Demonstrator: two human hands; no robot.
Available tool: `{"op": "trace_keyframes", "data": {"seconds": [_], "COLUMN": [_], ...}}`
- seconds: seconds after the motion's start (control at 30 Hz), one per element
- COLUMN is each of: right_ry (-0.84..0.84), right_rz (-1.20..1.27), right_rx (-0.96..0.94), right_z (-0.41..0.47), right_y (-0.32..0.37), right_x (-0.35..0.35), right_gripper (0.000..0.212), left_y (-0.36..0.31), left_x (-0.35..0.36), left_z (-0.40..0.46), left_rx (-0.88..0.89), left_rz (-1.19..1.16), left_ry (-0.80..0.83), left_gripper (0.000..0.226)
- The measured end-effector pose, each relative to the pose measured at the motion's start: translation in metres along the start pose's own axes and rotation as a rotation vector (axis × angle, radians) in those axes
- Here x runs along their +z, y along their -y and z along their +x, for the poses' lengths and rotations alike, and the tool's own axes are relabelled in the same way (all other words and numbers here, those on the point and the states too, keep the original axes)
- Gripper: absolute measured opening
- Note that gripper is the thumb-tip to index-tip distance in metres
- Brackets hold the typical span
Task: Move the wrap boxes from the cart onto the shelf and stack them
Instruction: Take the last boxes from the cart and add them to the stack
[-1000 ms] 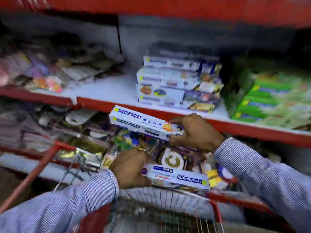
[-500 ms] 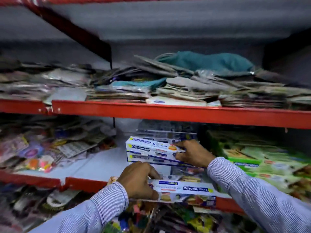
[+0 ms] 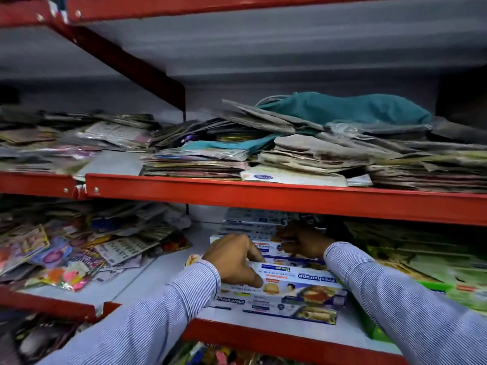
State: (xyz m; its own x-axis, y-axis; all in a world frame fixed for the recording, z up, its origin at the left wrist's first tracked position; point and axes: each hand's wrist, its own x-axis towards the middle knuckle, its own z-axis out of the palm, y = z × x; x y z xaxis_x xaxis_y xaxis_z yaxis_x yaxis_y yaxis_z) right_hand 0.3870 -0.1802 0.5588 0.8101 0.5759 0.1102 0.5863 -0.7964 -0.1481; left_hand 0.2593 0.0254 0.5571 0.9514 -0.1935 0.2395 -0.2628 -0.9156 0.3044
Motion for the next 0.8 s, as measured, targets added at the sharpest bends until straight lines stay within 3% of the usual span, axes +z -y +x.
{"op": "trace_keyframes", "data": {"seconds": [0.23,0.43,0.57,0.8], "right_ry": [-0.022,-0.087,-0.135,-0.216], "right_rz": [0.09,-0.019,0.024,0.088], "right_rx": [0.04,0.074,0.037,0.029], "right_z": [-0.016,-0.026,-0.031,-0.037], "right_y": [-0.007,-0.019,-0.022,-0.023], "right_x": [-0.026,-0.02,-0.014,0.004], "right_gripper": [0.039,0.03,0.03,0.03], "left_y": [0.014,0.011,0.01,0.016], "left_x": [0.003,0.024,0.033,0.046], "left_z": [0.04,0.057,0.054,0.047], "left_rx": [-0.028,0.033,0.136,0.163], "left_rz": [-0.073,-0.072,0.145,0.148], "left_ry": [-0.018,-0.106,-0.251,-0.301], "left_gripper": [0.048,0.05,0.04,0.038]}}
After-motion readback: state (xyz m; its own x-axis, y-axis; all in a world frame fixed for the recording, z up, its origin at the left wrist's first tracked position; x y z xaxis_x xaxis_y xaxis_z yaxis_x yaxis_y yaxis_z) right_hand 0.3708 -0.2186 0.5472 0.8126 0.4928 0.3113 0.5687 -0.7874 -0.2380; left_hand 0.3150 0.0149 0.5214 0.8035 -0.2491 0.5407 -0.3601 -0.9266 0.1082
